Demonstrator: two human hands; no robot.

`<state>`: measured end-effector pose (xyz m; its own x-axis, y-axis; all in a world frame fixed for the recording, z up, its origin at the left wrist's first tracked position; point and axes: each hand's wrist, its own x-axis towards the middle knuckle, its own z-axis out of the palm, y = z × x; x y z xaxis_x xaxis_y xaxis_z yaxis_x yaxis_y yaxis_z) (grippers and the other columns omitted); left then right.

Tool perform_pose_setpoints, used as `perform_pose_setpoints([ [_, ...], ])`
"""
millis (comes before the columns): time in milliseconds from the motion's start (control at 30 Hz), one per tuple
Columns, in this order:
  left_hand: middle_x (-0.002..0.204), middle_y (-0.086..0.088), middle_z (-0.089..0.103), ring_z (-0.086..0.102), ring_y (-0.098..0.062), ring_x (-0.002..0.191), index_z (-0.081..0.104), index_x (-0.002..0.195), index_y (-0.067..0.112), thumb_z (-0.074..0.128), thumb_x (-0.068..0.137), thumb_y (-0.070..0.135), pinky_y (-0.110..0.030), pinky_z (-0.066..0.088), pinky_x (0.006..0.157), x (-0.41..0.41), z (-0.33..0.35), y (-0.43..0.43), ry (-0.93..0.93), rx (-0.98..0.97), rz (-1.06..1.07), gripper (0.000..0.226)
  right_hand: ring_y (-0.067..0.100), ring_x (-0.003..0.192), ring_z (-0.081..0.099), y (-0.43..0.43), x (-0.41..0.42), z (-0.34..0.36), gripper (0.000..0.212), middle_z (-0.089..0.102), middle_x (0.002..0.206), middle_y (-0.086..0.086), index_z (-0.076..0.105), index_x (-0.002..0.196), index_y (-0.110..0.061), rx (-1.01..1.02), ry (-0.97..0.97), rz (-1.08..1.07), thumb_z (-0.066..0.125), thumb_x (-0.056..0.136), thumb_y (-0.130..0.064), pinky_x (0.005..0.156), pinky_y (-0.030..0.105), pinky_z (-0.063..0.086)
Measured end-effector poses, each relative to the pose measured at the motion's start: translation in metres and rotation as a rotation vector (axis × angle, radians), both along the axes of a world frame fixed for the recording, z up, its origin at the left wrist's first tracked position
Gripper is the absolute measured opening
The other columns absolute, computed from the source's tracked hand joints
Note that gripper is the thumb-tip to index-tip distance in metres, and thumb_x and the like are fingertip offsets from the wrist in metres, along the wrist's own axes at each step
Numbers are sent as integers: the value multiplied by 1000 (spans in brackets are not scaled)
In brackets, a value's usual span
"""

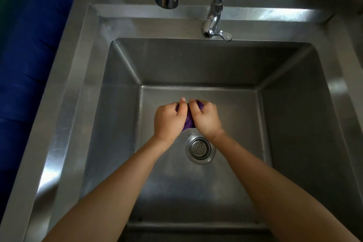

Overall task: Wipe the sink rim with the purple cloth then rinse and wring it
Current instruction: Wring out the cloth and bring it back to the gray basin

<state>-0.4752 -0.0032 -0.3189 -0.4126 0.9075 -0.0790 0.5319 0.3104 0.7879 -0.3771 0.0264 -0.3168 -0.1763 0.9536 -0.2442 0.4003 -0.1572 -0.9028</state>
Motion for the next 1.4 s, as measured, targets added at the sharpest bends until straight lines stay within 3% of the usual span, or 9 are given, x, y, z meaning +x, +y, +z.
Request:
perform_pose_setpoints([
  [267, 64, -10, 58, 55, -23, 65, 58, 67, 7, 40, 93, 45, -34, 43, 66, -9, -19, -4, -257, -263, 63, 49, 15, 46, 55, 7, 6, -5, 64, 56, 50, 3, 54, 60, -13, -504, 39, 17, 23, 93, -58, 44, 20, 46],
  [333, 86, -15, 67, 65, -30, 81, 62, 81, 16, 45, 89, 48, -43, 55, 76, -8, -19, -7, -532, -381, 142, 38, 22, 71, 62, 9, 9, -6, 54, 64, 72, 8, 61, 77, -11, -461, 8, 25, 30, 94, -52, 72, 36, 56],
  [433, 82, -13, 68, 68, -27, 65, 62, 92, 13, 49, 86, 51, -36, 57, 49, -5, -11, -7, -962, -541, 373, 40, 29, 97, 60, 1, 3, -3, 36, 66, 106, 13, 60, 106, -15, -195, -265, 201, 37, 95, -40, 85, 37, 47],
  [533, 69, -11, 63, 61, -27, 54, 61, 69, 13, 51, 84, 52, -25, 42, 39, 5, -11, -1, -700, -499, 489, 43, 35, 93, 60, -11, -4, 4, 38, 66, 101, 17, 59, 96, -11, -32, -414, 228, 34, 96, -39, 72, 33, 39],
  [633, 70, -15, 66, 66, -35, 74, 58, 53, 15, 45, 86, 50, -42, 56, 66, 16, -11, 4, -430, -372, 479, 49, 37, 89, 61, -11, -2, 11, 46, 68, 94, 20, 60, 87, -7, -1, -443, 135, 27, 98, -37, 68, 32, 37],
  [733, 73, -23, 67, 63, -39, 76, 59, 57, 4, 42, 91, 39, -35, 49, 67, 18, -7, 2, -245, -257, 404, 52, 38, 83, 62, -9, -2, 14, 48, 68, 88, 23, 56, 72, -11, -11, -425, 122, 23, 99, -34, 66, 30, 37],
  [900, 64, -24, 64, 56, -38, 63, 61, 61, -1, 41, 91, 36, -33, 34, 55, 17, 6, 4, 46, -53, 207, 52, 41, 98, 58, -1, 1, 24, 47, 65, 101, 31, 61, 91, 6, -212, -270, 84, 25, 99, -23, 85, 38, 44],
  [1133, 49, -25, 53, 51, -40, 51, 48, 47, 1, 37, 83, 44, -34, 32, 50, 4, 18, 11, 199, 139, -69, 58, 22, 42, 43, 5, -1, 24, 36, 45, 60, 11, 51, 79, -5, -562, -70, -14, 26, 95, -25, 36, 17, 29],
  [1400, 42, -8, 39, 41, -29, 45, 39, 44, 10, 40, 86, 45, -28, 26, 50, -11, 16, 3, 187, 166, -188, 54, 10, 26, 25, -5, -4, 17, 36, 31, 50, 6, 36, 68, -13, -745, 176, 31, 20, 96, -31, 37, 12, 19],
])
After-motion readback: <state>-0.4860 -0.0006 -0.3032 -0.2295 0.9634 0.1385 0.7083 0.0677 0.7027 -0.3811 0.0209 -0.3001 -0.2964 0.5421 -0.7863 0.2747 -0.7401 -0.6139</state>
